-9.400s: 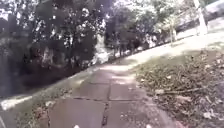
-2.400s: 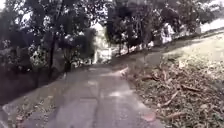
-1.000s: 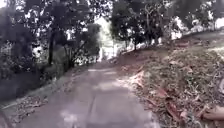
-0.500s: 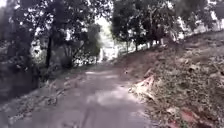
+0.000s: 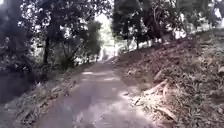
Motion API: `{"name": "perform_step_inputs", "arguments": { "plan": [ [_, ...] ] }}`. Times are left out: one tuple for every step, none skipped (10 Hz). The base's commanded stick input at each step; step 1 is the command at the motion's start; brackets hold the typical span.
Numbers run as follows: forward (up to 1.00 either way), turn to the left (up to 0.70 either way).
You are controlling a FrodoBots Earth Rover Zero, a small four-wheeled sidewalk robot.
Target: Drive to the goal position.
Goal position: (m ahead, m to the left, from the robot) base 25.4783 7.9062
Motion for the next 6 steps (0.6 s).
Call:
{"name": "perform_step_inputs", "arguments": {
  "plan": [
    [0.89,0.31],
    [0.89,0.19],
    [0.89,0.01],
    [0.89,0.0],
    [0.91,0.0],
    [0.94,0.0]
  ]
}}
